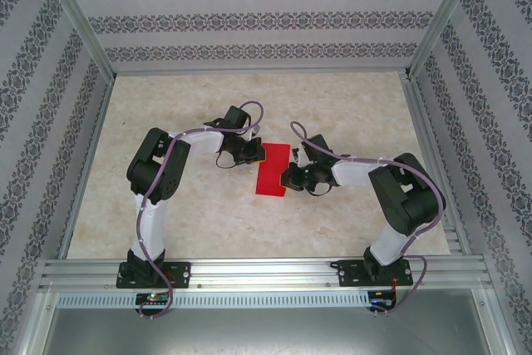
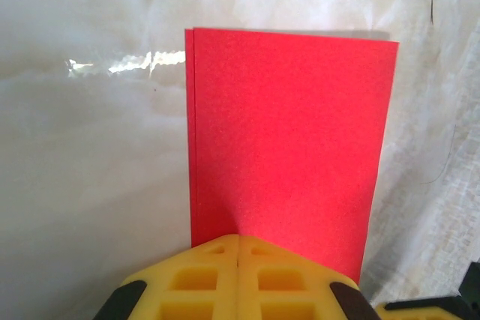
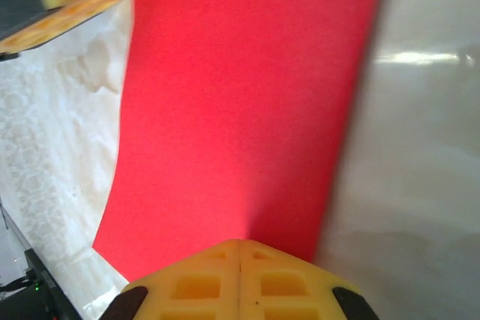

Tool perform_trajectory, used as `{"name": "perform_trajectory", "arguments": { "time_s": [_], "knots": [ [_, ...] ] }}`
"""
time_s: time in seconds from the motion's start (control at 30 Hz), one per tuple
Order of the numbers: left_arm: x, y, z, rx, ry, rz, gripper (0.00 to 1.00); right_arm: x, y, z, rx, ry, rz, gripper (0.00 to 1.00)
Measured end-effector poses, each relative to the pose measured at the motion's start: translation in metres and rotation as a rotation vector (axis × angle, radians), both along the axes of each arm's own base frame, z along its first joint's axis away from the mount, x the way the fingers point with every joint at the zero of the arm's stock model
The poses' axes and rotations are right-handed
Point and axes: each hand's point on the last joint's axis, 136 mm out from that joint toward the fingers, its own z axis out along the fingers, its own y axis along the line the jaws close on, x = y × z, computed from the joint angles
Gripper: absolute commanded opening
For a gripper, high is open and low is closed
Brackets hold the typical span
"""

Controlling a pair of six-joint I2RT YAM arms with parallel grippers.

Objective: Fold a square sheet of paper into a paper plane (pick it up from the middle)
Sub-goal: First fold in half a square sheet of paper at the center of the table.

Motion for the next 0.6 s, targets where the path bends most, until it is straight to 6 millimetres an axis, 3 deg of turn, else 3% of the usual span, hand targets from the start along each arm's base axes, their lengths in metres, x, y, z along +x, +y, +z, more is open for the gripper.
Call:
{"name": "perform_trajectory", "arguments": {
  "time_s": [0.17,0.6],
  "knots": [
    [0.0,0.0,0.0,-0.001,-0.002,0.0,0.0,-0.005,0.014,0.005,0.011,-0.003,0.026,0.04],
    [0.0,0.0,0.0,-0.001,0.0,0.002,0.0,-0.011,0.013,-0.008,-0.009,0.034,0.031,0.04]
  ]
}}
